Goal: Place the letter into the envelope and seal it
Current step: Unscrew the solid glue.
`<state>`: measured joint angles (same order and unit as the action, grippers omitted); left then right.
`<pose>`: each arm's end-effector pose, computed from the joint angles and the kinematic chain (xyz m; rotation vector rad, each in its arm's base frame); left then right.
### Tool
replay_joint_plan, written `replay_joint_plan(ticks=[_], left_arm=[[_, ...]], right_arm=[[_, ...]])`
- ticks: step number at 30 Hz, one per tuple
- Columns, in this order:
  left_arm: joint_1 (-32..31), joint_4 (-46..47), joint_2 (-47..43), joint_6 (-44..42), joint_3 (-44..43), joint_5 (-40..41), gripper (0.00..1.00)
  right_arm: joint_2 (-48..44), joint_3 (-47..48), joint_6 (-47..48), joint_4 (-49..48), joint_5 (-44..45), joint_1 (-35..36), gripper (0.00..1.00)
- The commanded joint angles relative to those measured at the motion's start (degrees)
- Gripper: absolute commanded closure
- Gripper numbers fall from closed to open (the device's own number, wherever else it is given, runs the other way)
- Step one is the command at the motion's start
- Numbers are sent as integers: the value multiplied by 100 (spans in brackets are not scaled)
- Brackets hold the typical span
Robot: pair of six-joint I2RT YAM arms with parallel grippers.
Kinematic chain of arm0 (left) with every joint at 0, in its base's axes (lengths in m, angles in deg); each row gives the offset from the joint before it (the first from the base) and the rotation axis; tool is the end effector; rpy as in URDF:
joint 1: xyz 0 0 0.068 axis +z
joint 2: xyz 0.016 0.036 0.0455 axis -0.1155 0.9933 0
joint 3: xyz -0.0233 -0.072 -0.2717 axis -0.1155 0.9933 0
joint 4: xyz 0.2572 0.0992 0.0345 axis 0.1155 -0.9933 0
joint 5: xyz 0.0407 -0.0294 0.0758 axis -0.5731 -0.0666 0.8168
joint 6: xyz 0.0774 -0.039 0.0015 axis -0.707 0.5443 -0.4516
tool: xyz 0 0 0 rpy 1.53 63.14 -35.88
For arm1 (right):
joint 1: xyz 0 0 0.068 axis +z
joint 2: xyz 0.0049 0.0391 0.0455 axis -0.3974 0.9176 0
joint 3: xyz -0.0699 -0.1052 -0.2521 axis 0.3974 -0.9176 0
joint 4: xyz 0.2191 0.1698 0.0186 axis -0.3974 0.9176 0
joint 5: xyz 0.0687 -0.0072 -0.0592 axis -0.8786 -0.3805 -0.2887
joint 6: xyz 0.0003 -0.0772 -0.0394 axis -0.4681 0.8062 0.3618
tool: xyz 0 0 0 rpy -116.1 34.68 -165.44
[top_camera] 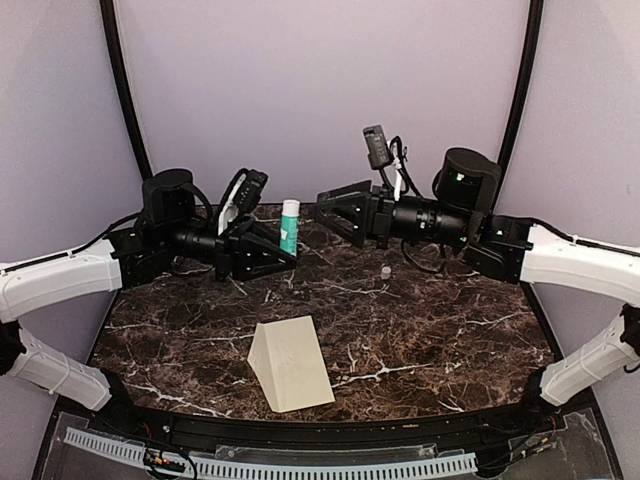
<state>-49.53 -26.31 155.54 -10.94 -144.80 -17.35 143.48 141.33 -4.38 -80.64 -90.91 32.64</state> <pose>0.1926 -0.2655 0.3543 1.2272 1.3339 -1.4786 0.1806 0.3222 0.4010 -0.7967 1.4560 1.3952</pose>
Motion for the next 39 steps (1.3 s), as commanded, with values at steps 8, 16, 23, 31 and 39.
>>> replay_joint_plan(ticks=[8,16,23,31,39], left_arm=[[-122,462,156,184,-208,-1261,100],[-178,412,234,212,-245,-1371,100],[-211,120,87,-116,-253,-778,100],[-211,-362,-457,-752,-51,1436,100],[-211,-700,-700,-1025,23,3427,100]], right_arm=[[589,392,-84,-666,-1886,146,38],[929,681,-175,-787,-2112,263,63],[950,691,-202,-777,-2128,302,91],[678,472,-88,-428,-974,319,98],[1269,1371,-107,983,1392,717,100]])
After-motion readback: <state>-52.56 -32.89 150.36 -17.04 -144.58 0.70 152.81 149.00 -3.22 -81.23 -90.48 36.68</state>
